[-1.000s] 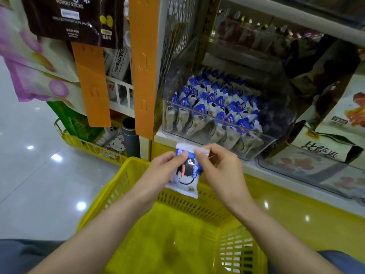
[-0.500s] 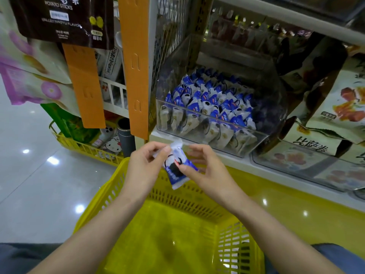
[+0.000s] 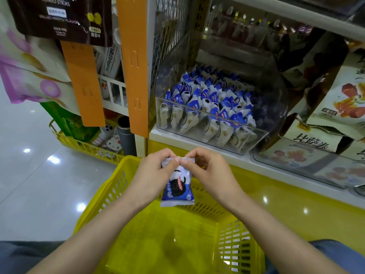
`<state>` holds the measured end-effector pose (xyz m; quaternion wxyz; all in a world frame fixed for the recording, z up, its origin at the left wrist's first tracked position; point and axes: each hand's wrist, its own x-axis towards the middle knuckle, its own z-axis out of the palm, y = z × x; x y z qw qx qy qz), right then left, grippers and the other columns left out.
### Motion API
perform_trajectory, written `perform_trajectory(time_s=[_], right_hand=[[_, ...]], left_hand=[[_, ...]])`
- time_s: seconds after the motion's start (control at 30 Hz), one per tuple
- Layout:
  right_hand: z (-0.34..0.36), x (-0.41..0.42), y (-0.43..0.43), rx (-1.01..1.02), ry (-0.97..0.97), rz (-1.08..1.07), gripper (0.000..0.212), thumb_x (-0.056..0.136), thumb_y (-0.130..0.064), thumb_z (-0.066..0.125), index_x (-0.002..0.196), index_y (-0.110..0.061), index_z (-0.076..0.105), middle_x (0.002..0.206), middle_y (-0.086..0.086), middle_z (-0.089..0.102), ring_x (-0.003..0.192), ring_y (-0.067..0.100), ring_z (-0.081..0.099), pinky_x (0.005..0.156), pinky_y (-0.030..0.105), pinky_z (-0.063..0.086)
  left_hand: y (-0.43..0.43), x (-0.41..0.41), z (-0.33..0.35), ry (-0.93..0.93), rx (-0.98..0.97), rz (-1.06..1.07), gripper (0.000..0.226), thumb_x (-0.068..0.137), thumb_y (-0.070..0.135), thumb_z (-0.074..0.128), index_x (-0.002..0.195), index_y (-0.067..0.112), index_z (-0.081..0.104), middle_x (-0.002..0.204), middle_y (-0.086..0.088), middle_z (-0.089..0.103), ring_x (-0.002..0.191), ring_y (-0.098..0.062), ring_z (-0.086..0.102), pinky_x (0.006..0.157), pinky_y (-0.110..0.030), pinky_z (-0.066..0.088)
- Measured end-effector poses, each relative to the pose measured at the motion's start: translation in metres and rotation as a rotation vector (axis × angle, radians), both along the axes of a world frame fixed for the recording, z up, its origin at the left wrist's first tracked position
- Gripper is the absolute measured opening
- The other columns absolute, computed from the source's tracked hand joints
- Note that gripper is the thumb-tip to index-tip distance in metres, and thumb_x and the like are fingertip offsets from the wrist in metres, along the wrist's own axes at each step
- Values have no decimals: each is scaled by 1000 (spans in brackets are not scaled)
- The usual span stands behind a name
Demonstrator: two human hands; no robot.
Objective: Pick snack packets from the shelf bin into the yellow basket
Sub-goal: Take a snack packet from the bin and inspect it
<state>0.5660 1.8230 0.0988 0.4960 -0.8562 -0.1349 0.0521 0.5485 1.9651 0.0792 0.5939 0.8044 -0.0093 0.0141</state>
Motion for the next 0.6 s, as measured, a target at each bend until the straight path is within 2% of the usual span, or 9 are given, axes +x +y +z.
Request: perform_trajectory(time_s=[0.1, 0.13, 0.2, 0.27, 0.3, 0.33, 0.43, 0.53, 0.6], right_hand=[[1, 0, -2, -124, -138, -2, 14, 84, -34, 64, 76, -22, 62, 69, -5, 64, 65, 11, 57, 61, 35, 47], [2, -1, -4, -170, -193, -18, 14, 84, -37, 62, 78, -24, 62, 69, -8, 63, 65, 7, 56, 59, 34, 47], [4, 0, -6, -183, -301, -76, 11, 86, -35, 59, 80, -27, 60, 71, -12, 62, 68, 5, 57, 59, 30, 47], [6, 0, -8, -103, -354, -140, 7, 88, -30, 58, 82, -27, 59, 75, -13, 61, 73, 3, 58, 62, 24, 47], [7, 1, -9, -54, -365, -153, 5, 88, -27, 58, 83, -26, 59, 76, -13, 61, 76, 3, 58, 64, 22, 48], [8, 1, -9, -23, -380, -149, 4, 88, -24, 59, 84, -24, 59, 78, -12, 61, 77, 3, 58, 66, 20, 48], [8, -2, -8, -50, -453, -44, 2, 87, -18, 62, 85, -16, 63, 84, -8, 62, 82, 3, 58, 73, 15, 46], [5, -7, -5, -204, -555, 122, 6, 84, -18, 64, 84, -12, 66, 92, -1, 63, 90, 10, 57, 78, 25, 45], [3, -9, -4, -296, -649, 195, 8, 82, -19, 64, 86, -12, 68, 96, 0, 64, 92, 16, 57, 78, 27, 45]], left_hand=[[1, 4, 0, 186, -307, -22, 25, 90, 16, 56, 65, 13, 55, 61, -2, 55, 60, -13, 49, 60, -29, 38], [1, 3, 1, 197, -339, -20, 22, 89, 18, 57, 68, 14, 56, 65, -3, 58, 64, -14, 53, 62, -30, 42], [1, 5, -2, 127, -268, 66, 10, 87, 19, 60, 79, 14, 57, 76, -5, 60, 71, -12, 56, 67, -27, 46], [5, 7, -5, 82, -123, 196, 9, 87, 22, 60, 83, 17, 54, 78, -1, 57, 72, -12, 54, 67, -23, 45], [6, 9, -5, 113, -113, 211, 11, 90, 25, 56, 82, 17, 54, 76, 0, 56, 71, -14, 55, 66, -24, 45], [7, 10, -4, 194, -173, 195, 20, 94, 30, 49, 81, 16, 56, 75, -1, 57, 68, -16, 57, 63, -25, 46], [7, 9, 3, 445, -516, 69, 48, 94, 46, 33, 85, 11, 64, 76, -6, 68, 66, -17, 65, 55, -23, 51], [9, 5, 5, 409, -794, -26, 49, 81, 49, 46, 97, 9, 69, 93, -9, 72, 83, -18, 68, 63, -24, 54], [10, 4, 6, 310, -802, -29, 37, 83, 35, 54, 103, 8, 68, 101, -10, 71, 89, -16, 67, 70, -24, 54]])
